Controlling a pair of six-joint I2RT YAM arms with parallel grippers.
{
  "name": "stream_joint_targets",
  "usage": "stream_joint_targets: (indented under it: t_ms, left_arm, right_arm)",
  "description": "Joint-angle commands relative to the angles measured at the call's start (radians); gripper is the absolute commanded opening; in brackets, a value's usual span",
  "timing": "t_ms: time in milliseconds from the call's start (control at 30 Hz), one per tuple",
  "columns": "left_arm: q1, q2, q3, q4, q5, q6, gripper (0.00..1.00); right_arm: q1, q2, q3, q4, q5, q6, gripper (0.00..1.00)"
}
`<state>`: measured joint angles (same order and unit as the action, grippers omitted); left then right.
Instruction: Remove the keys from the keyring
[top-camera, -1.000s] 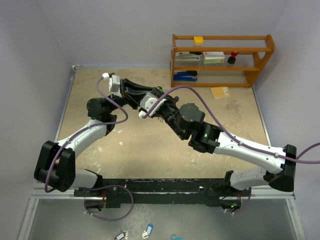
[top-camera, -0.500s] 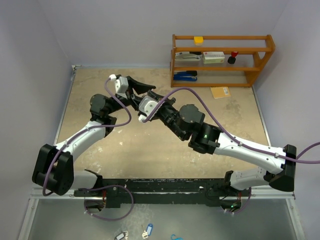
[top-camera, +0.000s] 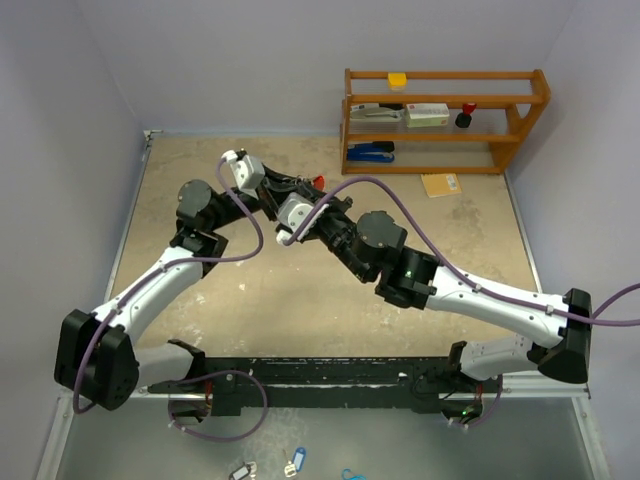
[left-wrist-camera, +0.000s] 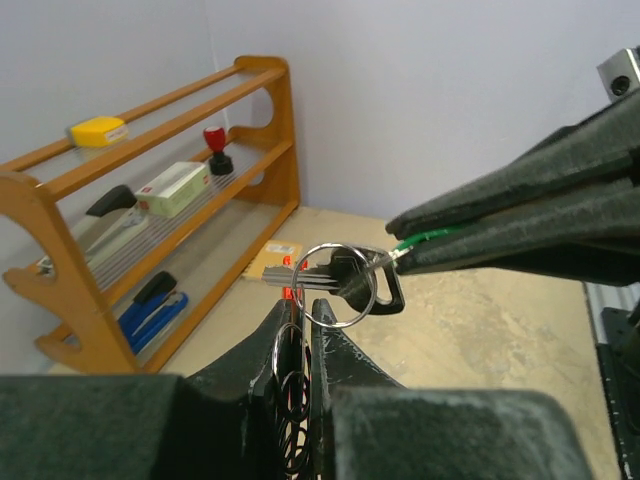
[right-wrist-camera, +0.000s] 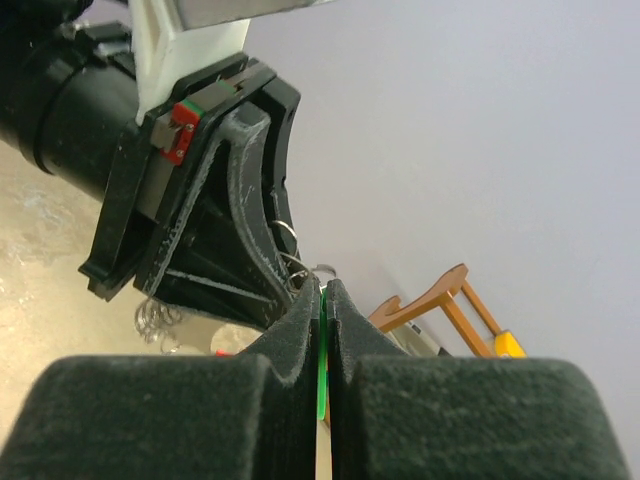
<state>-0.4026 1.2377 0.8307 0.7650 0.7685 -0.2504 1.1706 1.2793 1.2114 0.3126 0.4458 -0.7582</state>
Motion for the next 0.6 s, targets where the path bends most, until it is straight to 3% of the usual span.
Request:
stream_joint_targets:
  t_ms: [0, 233, 333, 467, 567]
  left_arm:
    - [0.006, -0.040, 0.082, -0.319, -0.186, 0.218, 0.00]
    - [0.007, -0.075, 0.175, -0.638, -0.475, 0.482, 0.00]
    - [0.007, -0.086, 0.220, -0.690, -0.579, 0.556, 0.00]
    - [0.006, -0.100, 0.290, -0.744, -0.606, 0.623, 0.00]
    - [0.004, -0.094, 0.351, -0.787, -0.608, 0.651, 0.00]
  right_arm:
    - [0.006, -0.061, -0.012, 0.180, 0.061, -0.054, 0.00]
    - [0.006, -0.097, -0.048, 0.246, 0.090, -0.063, 0.00]
    - [0.006, -0.104, -0.056, 0.241, 0.092, -0.058, 0.03]
    - [0.006, -0.089, -0.075, 0.270, 0.127, -0.074, 0.41]
    - [0.005, -0.069, -0.105, 0.367, 0.178, -0.117, 0.50]
